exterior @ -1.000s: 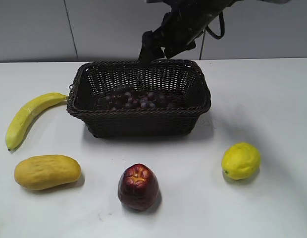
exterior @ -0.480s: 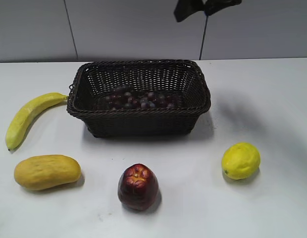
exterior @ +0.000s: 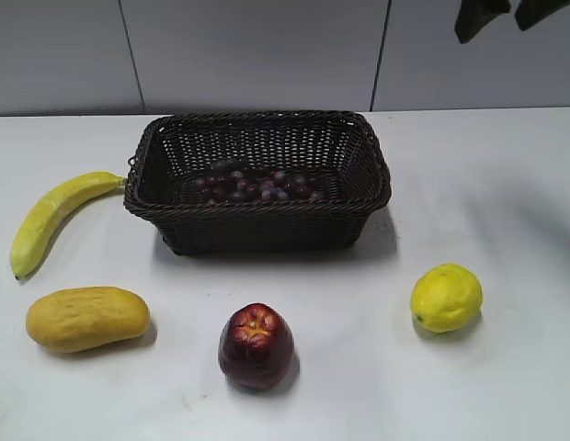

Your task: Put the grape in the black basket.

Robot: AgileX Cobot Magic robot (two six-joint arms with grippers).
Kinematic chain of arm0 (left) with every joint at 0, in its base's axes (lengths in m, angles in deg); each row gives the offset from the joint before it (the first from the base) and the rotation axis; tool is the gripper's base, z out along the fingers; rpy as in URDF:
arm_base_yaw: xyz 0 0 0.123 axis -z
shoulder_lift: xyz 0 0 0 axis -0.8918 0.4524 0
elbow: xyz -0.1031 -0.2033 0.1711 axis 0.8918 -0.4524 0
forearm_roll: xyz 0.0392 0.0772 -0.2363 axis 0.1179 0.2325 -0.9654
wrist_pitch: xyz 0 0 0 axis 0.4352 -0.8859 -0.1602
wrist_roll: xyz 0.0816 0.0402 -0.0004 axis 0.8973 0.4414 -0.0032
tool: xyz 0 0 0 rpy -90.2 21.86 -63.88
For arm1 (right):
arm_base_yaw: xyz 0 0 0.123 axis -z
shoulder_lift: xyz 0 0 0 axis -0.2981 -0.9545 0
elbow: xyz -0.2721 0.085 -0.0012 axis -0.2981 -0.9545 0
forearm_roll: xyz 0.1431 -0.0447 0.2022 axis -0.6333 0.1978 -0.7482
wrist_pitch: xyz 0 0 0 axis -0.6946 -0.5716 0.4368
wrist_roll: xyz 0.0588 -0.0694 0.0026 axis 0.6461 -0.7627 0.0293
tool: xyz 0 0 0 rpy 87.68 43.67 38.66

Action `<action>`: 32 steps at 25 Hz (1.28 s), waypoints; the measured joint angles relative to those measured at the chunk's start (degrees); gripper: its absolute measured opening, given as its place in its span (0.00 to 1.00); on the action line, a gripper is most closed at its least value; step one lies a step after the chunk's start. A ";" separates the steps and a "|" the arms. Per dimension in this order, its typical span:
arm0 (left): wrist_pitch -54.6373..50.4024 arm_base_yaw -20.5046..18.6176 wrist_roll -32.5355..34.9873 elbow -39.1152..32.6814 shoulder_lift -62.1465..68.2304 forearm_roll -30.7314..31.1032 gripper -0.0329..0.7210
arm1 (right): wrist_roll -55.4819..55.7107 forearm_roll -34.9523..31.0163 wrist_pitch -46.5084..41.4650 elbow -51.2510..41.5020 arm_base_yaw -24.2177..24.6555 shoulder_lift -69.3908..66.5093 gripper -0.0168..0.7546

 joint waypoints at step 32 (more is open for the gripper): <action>0.00 0.00 0.00 0.00 0.00 0.00 0.36 | 2.04 -2.64 -1.63 -34.78 0.60 37.49 0.79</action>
